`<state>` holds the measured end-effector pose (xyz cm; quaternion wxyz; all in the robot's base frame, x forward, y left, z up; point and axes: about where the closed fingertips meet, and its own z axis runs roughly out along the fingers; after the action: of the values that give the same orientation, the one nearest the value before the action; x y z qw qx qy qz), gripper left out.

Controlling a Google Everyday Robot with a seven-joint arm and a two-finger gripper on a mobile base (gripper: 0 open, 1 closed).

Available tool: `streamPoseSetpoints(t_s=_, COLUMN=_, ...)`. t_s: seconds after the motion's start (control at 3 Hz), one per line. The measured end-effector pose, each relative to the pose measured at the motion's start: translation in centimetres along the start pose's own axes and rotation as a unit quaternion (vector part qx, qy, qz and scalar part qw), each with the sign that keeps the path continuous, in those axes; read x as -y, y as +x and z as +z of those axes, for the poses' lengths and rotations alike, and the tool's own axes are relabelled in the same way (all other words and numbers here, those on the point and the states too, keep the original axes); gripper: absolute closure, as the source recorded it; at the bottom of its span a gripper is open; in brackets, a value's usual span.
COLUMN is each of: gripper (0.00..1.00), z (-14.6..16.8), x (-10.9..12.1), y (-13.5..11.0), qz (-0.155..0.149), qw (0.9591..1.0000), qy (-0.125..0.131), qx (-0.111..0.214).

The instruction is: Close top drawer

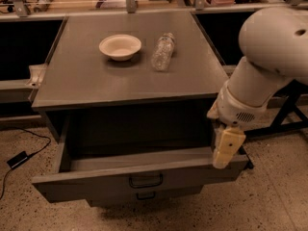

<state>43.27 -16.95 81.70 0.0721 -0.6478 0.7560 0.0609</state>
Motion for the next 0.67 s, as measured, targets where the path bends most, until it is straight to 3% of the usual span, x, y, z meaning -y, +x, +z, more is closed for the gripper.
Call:
streamPoseSetpoints(t_s=0.33, gripper=0.43, z=3.9, x=-1.4, y=-0.4, qz=-0.007, qw=0.9994, qy=-0.034, qx=-0.006)
streamPoseSetpoints(t_s=0.67, gripper=0.66, z=5.4, x=-2.6, y=-0.4, qz=-0.010, qw=0.9987, qy=-0.051, qx=-0.004)
